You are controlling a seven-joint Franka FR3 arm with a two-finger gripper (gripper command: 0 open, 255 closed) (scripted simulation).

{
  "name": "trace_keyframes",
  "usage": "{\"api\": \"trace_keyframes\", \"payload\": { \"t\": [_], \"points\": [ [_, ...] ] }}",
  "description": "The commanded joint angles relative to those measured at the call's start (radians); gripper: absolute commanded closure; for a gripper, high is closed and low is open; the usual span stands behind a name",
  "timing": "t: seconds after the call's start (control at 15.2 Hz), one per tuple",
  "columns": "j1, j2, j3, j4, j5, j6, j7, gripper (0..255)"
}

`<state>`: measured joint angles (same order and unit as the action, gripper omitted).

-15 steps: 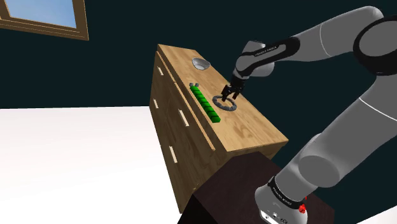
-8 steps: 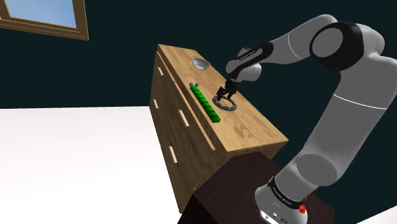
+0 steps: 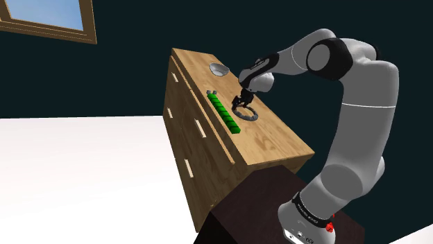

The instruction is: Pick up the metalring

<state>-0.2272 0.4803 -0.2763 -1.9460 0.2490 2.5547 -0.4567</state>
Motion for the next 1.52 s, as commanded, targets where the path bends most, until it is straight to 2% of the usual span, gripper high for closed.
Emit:
{"api": "trace_keyframes", "payload": {
  "t": [0.0, 0.4, 0.46, 1.06, 1.45],
  "points": [
    [-0.012, 0.025, 0.008, 0.008, 0.013, 0.019, -0.014, 0],
    [-0.025, 0.071, 0.026, 0.011, 0.034, 0.061, -0.029, 0],
    [-0.025, 0.068, 0.025, 0.006, 0.034, 0.063, -0.030, 255],
    [-0.025, 0.071, 0.026, 0.011, 0.033, 0.061, -0.029, 255],
    [-0.008, 0.011, 0.003, 0.008, 0.007, 0.005, -0.010, 255]
  ]
}}
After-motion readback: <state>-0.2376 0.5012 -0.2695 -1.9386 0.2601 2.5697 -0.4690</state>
